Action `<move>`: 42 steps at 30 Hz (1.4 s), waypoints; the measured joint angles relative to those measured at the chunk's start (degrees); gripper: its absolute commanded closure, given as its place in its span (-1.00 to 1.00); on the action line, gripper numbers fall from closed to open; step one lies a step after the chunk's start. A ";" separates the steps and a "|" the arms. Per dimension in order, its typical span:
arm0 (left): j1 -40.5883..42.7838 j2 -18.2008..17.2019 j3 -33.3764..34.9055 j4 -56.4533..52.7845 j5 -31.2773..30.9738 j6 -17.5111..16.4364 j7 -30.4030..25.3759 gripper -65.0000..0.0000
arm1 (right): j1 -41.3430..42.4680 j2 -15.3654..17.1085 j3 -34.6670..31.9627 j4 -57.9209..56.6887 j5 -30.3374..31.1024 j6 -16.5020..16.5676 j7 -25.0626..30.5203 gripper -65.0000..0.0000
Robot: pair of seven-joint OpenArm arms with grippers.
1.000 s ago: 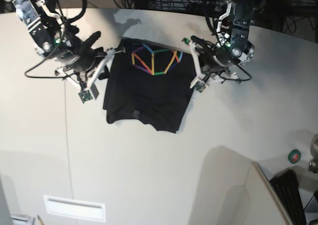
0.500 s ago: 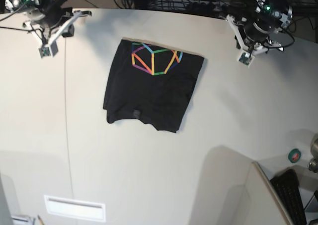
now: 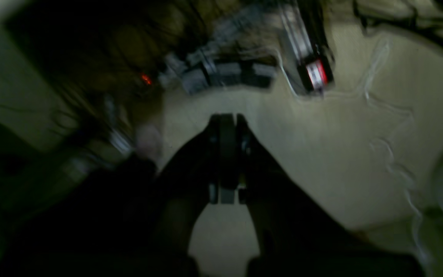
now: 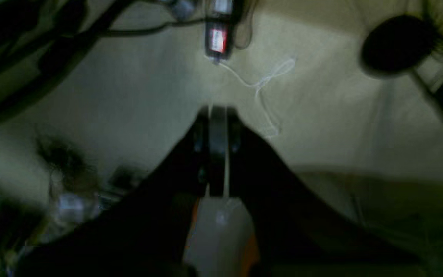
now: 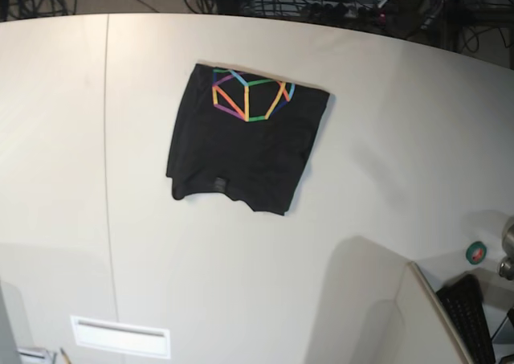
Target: Layout the t-shirt on the table in an organized manner, then fold the t-shirt properly
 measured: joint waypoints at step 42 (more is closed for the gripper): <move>-38.29 7.93 15.15 -86.64 -0.42 18.86 -54.82 1.00 | 40.48 -22.10 -11.74 -92.28 0.00 14.34 56.98 1.00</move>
